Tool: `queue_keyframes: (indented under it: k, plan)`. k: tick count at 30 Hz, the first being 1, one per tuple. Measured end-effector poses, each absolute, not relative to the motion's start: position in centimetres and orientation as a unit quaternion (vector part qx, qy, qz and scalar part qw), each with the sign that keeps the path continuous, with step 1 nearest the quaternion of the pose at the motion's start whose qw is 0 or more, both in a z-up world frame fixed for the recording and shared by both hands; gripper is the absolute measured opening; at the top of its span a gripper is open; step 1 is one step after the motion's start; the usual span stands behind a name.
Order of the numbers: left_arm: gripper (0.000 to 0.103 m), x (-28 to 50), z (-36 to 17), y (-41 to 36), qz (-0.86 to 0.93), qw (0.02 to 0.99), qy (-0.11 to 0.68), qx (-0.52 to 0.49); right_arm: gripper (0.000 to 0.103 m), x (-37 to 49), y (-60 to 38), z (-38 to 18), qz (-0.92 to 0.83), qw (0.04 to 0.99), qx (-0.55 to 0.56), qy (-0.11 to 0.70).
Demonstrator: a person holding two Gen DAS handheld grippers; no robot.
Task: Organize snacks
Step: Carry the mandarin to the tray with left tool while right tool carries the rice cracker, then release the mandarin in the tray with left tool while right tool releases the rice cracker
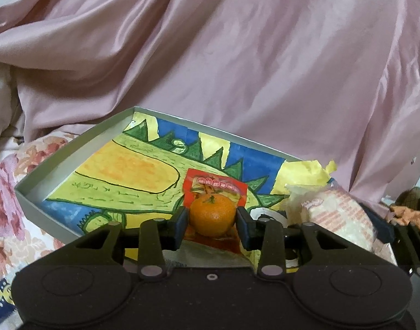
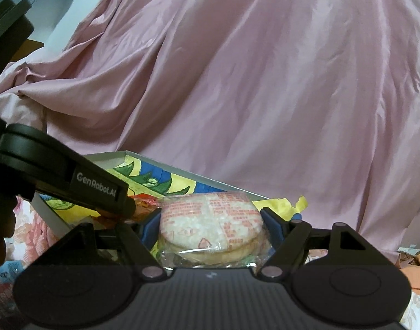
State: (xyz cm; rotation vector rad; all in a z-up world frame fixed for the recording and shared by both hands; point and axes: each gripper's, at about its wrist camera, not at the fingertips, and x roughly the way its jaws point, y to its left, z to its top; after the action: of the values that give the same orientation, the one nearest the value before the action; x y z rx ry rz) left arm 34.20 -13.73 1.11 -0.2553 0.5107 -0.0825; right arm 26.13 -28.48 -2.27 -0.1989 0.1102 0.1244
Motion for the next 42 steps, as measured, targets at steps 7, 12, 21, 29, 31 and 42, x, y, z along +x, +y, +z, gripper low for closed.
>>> queue_keyframes:
  k: [7, 12, 21, 29, 31, 42]
  plan:
    - [0.068, 33.6, 1.4, -13.2, -0.036, 0.959, 0.242, -0.142, 0.089, 25.8, -28.4, -2.3, 0.063, 0.991, -0.104, 0.054]
    - [0.083, 33.0, 2.0, -12.6, -0.027, 0.959, 0.233, -0.157, 0.097, 25.7, -28.1, -2.3, 0.069, 0.990, -0.112, 0.054]
    - [0.095, 32.1, 2.4, -12.3, -0.026, 0.960, 0.228, -0.158, 0.102, 25.5, -27.5, -2.3, 0.076, 0.988, -0.124, 0.051]
    - [0.100, 31.7, 2.6, -12.1, -0.023, 0.962, 0.223, -0.160, 0.102, 25.0, -27.0, -2.5, 0.087, 0.986, -0.136, 0.042]
    - [0.100, 31.6, 2.6, -11.9, -0.022, 0.961, 0.222, -0.160, 0.102, 24.9, -26.9, -2.5, 0.089, 0.986, -0.137, 0.039]
    - [0.101, 30.9, 2.8, -10.9, -0.012, 0.961, 0.220, -0.168, 0.103, 24.8, -26.6, -2.3, 0.102, 0.985, -0.139, 0.021]
